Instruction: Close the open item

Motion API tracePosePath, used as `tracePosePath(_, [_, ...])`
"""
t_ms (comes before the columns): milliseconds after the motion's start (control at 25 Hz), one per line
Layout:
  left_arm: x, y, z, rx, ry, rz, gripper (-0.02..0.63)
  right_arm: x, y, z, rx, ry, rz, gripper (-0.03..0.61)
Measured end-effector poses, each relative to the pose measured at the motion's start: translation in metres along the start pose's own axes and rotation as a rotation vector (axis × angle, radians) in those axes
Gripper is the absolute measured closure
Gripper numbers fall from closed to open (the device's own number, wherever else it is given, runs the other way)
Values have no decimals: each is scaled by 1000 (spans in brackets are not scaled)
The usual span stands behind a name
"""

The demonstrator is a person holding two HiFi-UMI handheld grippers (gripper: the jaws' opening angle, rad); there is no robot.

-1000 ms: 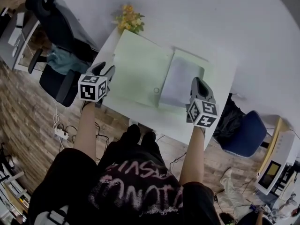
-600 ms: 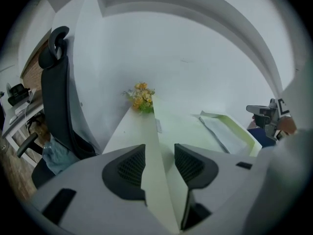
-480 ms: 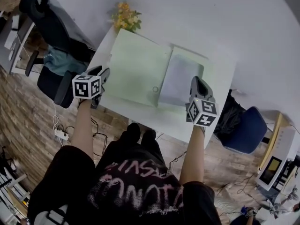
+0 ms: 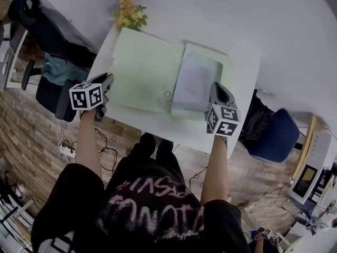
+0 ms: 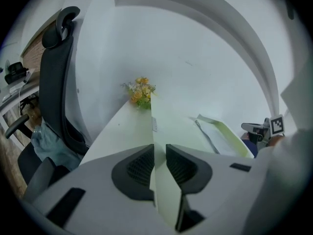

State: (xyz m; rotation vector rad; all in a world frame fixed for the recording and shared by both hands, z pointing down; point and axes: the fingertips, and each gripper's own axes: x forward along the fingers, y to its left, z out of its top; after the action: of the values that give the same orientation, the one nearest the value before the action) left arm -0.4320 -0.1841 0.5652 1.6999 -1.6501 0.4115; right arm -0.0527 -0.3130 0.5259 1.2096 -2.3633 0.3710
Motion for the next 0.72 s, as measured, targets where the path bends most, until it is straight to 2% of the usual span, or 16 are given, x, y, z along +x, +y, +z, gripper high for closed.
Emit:
tracePosePath(200, [-6, -5, 6, -10, -23, -19, 549, 1, 5, 0, 5, -5, 13, 568])
tracePosePath(520, [-19, -23, 27, -13, -84, -62, 568, -7, -8, -11, 35, -9, -13, 568])
tracePosePath(720, [-27, -46, 42, 38, -90, -89, 574, -18, -26, -23, 70, -9, -40, 568])
